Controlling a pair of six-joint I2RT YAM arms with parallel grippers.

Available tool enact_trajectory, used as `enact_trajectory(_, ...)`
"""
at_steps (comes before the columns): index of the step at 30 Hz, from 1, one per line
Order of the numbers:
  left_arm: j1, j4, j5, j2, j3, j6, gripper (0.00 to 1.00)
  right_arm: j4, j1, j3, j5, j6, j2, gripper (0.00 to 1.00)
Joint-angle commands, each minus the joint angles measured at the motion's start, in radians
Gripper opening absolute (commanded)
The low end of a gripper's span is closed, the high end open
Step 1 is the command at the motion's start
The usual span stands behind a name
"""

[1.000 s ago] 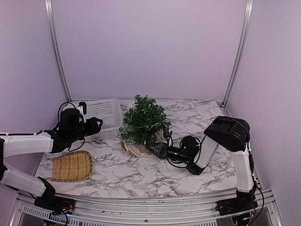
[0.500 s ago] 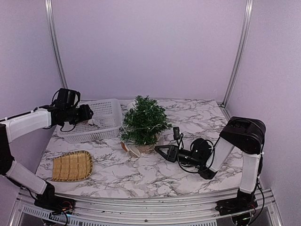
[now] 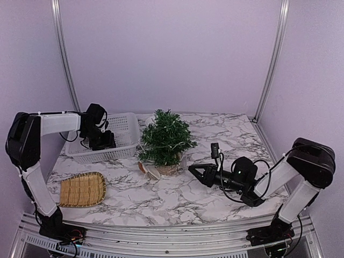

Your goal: Decorate the small christmas tree

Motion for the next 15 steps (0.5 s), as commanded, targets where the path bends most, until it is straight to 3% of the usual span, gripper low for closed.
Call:
enact_trajectory(1, 0.007, -0.092, 0.011, 0.067, 0.034, 0.030, 0.62, -0.202, 0.007, 0.019, 0.047, -0.119, -0.126, 0.24)
enact_trajectory(9, 0.006, -0.109, -0.009, 0.156, 0.055, 0.043, 0.61, -0.368, 0.007, 0.040, 0.106, -0.192, -0.284, 0.25)
enact_trajectory(15, 0.006, -0.109, -0.001, 0.177, 0.086, 0.043, 0.42, -0.391, 0.008, 0.044, 0.116, -0.201, -0.296, 0.25)
